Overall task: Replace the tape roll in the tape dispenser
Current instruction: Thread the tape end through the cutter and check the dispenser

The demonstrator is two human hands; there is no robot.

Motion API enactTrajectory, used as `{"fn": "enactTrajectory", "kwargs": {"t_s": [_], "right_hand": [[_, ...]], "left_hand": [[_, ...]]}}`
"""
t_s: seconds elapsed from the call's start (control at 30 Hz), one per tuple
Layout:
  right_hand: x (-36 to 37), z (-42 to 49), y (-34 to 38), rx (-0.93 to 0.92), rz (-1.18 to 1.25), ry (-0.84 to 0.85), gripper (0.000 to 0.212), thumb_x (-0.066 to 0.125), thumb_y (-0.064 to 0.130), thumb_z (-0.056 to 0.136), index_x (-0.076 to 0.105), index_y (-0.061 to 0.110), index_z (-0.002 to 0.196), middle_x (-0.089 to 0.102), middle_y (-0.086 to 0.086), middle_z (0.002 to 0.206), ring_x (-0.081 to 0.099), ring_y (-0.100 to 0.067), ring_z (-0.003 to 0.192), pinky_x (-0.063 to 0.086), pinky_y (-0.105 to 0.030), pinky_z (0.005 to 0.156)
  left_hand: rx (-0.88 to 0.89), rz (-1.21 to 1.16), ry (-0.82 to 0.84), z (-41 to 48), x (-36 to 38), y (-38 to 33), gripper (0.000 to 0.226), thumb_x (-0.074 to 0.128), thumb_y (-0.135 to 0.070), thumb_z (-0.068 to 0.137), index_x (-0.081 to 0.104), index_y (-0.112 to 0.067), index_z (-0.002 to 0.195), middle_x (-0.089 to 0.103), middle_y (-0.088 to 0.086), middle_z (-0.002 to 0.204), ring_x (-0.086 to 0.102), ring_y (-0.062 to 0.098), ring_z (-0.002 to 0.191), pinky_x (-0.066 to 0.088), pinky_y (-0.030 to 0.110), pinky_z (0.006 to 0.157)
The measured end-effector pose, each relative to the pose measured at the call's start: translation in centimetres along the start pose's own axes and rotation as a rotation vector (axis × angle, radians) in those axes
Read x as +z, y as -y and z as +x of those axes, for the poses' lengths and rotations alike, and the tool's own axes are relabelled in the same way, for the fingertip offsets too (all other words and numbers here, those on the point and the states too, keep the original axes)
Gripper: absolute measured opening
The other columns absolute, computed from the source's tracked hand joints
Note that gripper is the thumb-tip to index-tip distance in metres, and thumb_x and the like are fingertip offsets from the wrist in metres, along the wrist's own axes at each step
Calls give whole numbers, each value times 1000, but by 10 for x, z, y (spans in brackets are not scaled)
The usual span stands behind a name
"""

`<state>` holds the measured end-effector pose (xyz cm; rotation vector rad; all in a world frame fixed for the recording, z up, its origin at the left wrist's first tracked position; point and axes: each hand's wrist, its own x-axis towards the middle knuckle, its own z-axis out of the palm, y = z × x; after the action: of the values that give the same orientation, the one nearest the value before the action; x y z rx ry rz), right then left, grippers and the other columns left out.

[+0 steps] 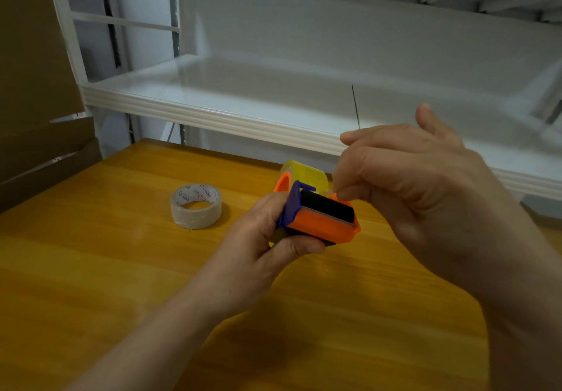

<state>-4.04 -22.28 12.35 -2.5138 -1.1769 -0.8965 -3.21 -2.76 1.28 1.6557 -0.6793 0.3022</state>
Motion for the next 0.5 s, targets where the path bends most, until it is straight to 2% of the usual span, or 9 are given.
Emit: {"fn": "enactTrajectory", "kwargs": {"t_s": [0.1, 0.2, 0.33, 0.5], "right_hand": [[2, 1, 2, -5, -7, -2, 12, 57, 23, 91, 68, 25, 88, 70, 4, 95, 68, -27, 110, 21, -71, 113], [1, 1, 2, -3, -26, -15, 9, 62, 22, 90, 71, 24, 88, 72, 4, 96, 68, -27, 109, 23, -73, 112], [2, 2, 4, -27, -55, -28, 8, 65, 19, 88, 72, 23, 88, 72, 4, 92, 71, -29, 103, 24, -73, 111], [2, 2, 3, -42, -61, -32, 7, 64, 21, 88, 71, 23, 88, 72, 5, 89, 71, -29, 100, 25, -74, 110]], "left_hand": [[17, 53, -11, 0, 1, 1, 30, 62, -53, 88, 63, -41, 115, 64, -9, 118, 61, 22, 114, 49, 35, 95], [53, 134, -31, 0, 0, 3, 30, 62, -50, 89, 63, -35, 116, 63, -8, 118, 61, 20, 115, 49, 37, 97], [87, 192, -60, 0, -1, 4, 28, 62, -47, 90, 62, -36, 116, 61, -9, 116, 60, 15, 114, 46, 26, 94], [103, 274, -75, 1, -1, 7, 29, 61, -48, 90, 63, -31, 114, 61, -7, 116, 60, 16, 113, 48, 29, 93]]}}
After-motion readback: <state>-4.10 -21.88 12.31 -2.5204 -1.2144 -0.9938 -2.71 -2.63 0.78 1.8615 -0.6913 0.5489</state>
